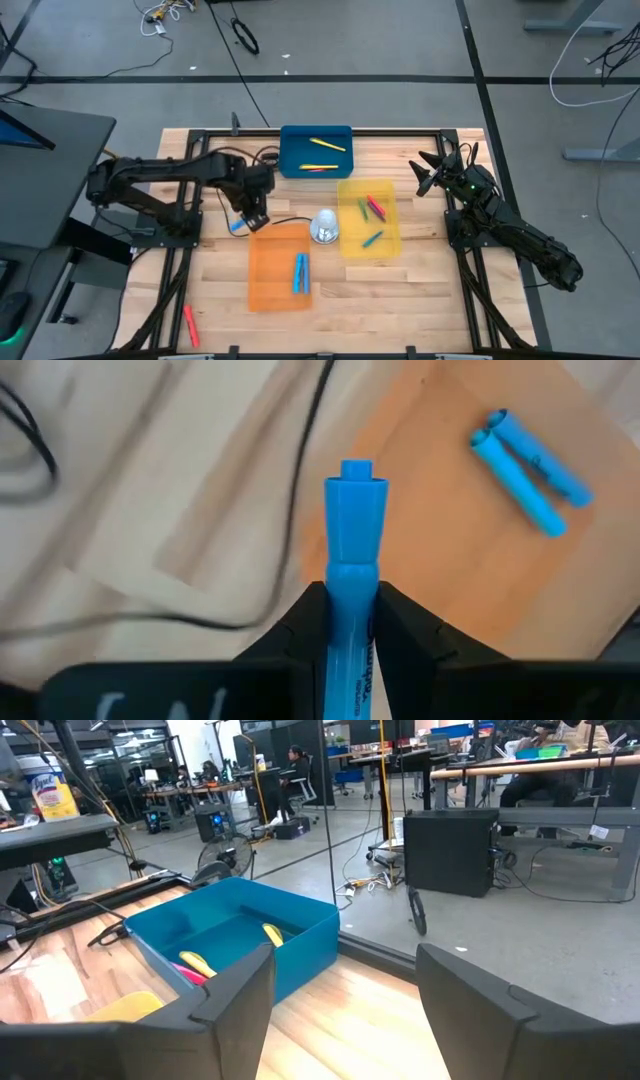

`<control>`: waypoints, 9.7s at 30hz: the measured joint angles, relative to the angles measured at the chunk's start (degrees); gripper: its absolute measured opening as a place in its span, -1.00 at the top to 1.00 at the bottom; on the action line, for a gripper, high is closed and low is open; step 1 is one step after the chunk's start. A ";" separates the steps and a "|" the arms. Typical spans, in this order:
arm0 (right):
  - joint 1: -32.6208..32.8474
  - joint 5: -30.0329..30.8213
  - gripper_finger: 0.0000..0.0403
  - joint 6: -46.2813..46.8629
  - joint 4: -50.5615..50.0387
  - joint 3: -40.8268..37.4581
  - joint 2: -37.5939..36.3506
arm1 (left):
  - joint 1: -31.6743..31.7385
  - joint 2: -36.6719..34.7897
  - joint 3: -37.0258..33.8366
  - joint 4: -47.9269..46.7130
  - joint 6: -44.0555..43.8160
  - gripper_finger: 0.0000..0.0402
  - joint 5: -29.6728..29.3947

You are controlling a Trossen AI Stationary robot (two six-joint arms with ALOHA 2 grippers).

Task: Pick & Place Markers
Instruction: Put the blue highlighter pen into the orange bin, then put the pink highlighter pen into the orange bin

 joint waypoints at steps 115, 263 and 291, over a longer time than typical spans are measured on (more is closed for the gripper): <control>0.00 0.00 -0.22 -0.01 -0.01 0.00 0.01 | -27.55 38.29 14.91 19.47 -83.40 0.05 -10.80; 0.00 -0.01 -0.22 -0.01 -0.02 0.00 0.01 | -59.35 15.29 -6.51 21.94 -119.71 -0.16 24.37; 0.00 0.00 -0.22 0.00 0.00 0.00 -0.02 | -65.20 26.56 -6.45 24.19 -121.78 -0.16 23.69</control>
